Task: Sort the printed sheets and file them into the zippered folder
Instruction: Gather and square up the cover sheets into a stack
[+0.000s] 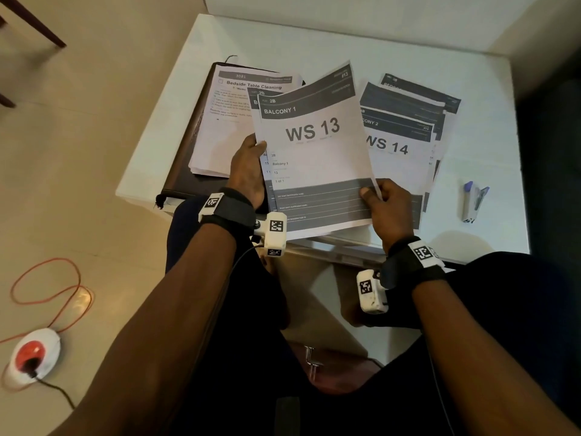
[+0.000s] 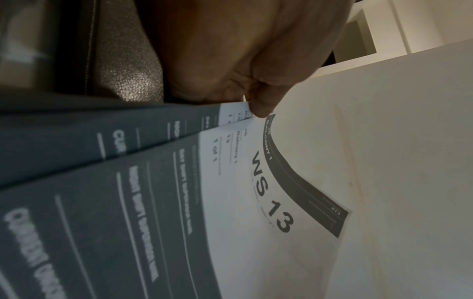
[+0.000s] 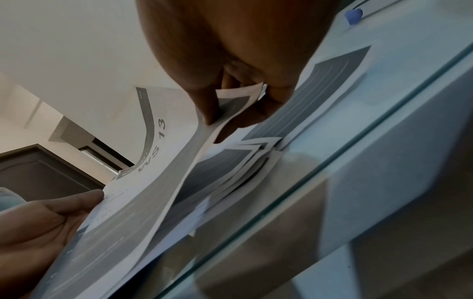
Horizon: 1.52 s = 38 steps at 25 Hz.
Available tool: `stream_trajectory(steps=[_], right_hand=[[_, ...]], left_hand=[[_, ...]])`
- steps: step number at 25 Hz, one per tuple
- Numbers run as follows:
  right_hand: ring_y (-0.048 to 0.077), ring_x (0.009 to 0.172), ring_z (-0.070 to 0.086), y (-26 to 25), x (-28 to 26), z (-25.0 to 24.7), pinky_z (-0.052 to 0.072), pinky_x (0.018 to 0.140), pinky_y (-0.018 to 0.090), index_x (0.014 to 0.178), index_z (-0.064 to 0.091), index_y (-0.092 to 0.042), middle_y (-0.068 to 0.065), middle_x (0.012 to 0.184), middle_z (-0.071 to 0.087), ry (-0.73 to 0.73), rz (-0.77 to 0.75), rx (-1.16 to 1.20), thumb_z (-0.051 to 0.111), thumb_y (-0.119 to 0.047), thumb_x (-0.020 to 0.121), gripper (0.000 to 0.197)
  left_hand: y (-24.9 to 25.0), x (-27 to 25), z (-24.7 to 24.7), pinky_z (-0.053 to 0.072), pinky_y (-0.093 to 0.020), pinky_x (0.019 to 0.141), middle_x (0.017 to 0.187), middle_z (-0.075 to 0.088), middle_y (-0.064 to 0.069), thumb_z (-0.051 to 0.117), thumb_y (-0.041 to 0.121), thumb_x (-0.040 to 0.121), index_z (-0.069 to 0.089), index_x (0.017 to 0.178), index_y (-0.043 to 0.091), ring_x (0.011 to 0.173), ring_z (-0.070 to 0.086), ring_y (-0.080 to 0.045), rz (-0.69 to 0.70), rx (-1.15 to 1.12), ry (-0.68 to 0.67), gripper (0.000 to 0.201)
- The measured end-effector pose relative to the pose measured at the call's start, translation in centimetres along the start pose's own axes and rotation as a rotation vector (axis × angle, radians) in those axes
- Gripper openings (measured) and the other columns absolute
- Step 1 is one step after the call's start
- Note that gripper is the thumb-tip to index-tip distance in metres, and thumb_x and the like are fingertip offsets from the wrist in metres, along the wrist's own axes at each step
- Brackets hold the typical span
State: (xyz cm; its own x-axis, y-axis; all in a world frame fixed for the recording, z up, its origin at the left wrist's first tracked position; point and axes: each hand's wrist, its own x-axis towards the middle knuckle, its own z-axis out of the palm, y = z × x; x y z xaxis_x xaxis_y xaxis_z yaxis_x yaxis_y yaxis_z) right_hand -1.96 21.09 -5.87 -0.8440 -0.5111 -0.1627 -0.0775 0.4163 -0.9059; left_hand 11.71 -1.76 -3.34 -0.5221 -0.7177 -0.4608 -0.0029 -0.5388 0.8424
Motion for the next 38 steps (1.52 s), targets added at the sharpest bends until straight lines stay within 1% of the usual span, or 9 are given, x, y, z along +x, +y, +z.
stream_trajectory(steps=[10, 17, 19, 22, 26, 28, 30, 34, 38], right_hand=[[0.023, 0.096, 0.068, 1.1, 0.6, 0.3, 0.057, 0.093, 0.046, 0.105, 0.068, -0.026, 0.001, 0.101, 0.073, 0.007, 0.021, 0.023, 0.063, -0.025, 0.098, 0.008], [0.022, 0.096, 0.068, 1.6, 0.8, -0.1, 0.057, 0.094, 0.047, 0.105, 0.068, -0.022, 0.002, 0.1, 0.073, 0.008, 0.053, 0.004, 0.062, -0.025, 0.099, 0.009], [0.025, 0.095, 0.069, 1.7, 0.9, 0.2, 0.057, 0.093, 0.05, 0.103, 0.07, -0.018, 0.005, 0.099, 0.074, 0.001, 0.063, 0.015, 0.063, -0.027, 0.098, 0.012], [0.028, 0.093, 0.069, 1.8, 0.9, 1.0, 0.057, 0.09, 0.053, 0.103, 0.072, -0.014, 0.008, 0.097, 0.074, -0.02, 0.068, 0.034, 0.065, -0.026, 0.095, 0.017], [0.03, 0.093, 0.069, 2.1, 0.4, 1.9, 0.056, 0.09, 0.054, 0.103, 0.07, -0.012, 0.011, 0.097, 0.073, -0.064, 0.105, 0.037, 0.066, -0.024, 0.094, 0.016], [0.025, 0.095, 0.069, 2.3, 0.1, 2.1, 0.057, 0.092, 0.049, 0.108, 0.068, -0.013, 0.006, 0.101, 0.073, -0.094, 0.122, 0.034, 0.066, -0.021, 0.095, 0.016], [0.019, 0.098, 0.068, 2.4, -0.2, 2.5, 0.058, 0.093, 0.042, 0.111, 0.067, -0.014, 0.002, 0.106, 0.073, -0.104, 0.101, 0.038, 0.067, -0.018, 0.095, 0.017], [0.008, 0.094, 0.064, 2.4, -1.2, 3.0, 0.054, 0.085, 0.027, 0.103, 0.067, -0.014, -0.002, 0.103, 0.071, -0.076, 0.016, 0.014, 0.066, -0.012, 0.095, 0.009], [0.012, 0.092, 0.065, 2.1, -1.9, 3.2, 0.052, 0.081, 0.025, 0.097, 0.069, -0.015, -0.003, 0.098, 0.071, -0.073, -0.033, 0.003, 0.063, -0.003, 0.093, 0.014]], left_hand=[[-0.2, 0.1, 0.3, 0.06, -0.049, 0.094, 0.13, 0.072, -0.006, 0.041, 0.01, 0.109, 0.055, 0.141, 0.012, 0.114, 0.071, -0.03, 0.016, 0.01, -0.015, 0.035], [-0.4, 0.6, 0.1, 0.061, -0.052, 0.093, 0.126, 0.074, -0.004, 0.045, 0.005, 0.106, 0.053, 0.143, 0.016, 0.112, 0.073, -0.03, 0.009, 0.052, -0.025, 0.039], [-0.7, 1.0, 0.0, 0.059, -0.054, 0.094, 0.128, 0.073, -0.006, 0.048, 0.001, 0.104, 0.051, 0.145, 0.018, 0.113, 0.072, -0.031, 0.007, 0.064, -0.022, 0.044], [-1.2, 1.3, -0.2, 0.061, -0.049, 0.091, 0.13, 0.071, -0.006, 0.048, -0.005, 0.101, 0.044, 0.15, 0.021, 0.115, 0.071, -0.032, 0.046, 0.078, -0.011, 0.056], [-1.1, 0.9, -0.5, 0.061, -0.045, 0.092, 0.147, 0.057, -0.002, 0.048, -0.009, 0.1, 0.031, 0.157, 0.038, 0.12, 0.068, -0.027, 0.104, 0.042, -0.02, 0.076], [-1.2, 0.9, -0.6, 0.06, -0.045, 0.096, 0.148, 0.056, 0.001, 0.047, -0.009, 0.1, 0.033, 0.158, 0.037, 0.12, 0.068, -0.024, 0.136, 0.076, -0.011, 0.075], [-1.3, 1.1, -0.5, 0.06, -0.041, 0.094, 0.139, 0.062, 0.004, 0.047, -0.006, 0.102, 0.037, 0.157, 0.035, 0.115, 0.069, -0.021, 0.121, 0.105, 0.032, 0.069], [-1.5, 1.8, -0.8, 0.058, -0.044, 0.099, 0.141, 0.062, -0.003, 0.048, -0.004, 0.098, 0.046, 0.151, 0.032, 0.117, 0.067, -0.027, 0.127, 0.155, 0.108, 0.064], [-1.4, 2.0, -1.2, 0.059, -0.043, 0.091, 0.119, 0.072, -0.009, 0.051, -0.01, 0.083, 0.059, 0.135, 0.019, 0.101, 0.069, -0.032, 0.099, 0.172, 0.08, 0.061]])
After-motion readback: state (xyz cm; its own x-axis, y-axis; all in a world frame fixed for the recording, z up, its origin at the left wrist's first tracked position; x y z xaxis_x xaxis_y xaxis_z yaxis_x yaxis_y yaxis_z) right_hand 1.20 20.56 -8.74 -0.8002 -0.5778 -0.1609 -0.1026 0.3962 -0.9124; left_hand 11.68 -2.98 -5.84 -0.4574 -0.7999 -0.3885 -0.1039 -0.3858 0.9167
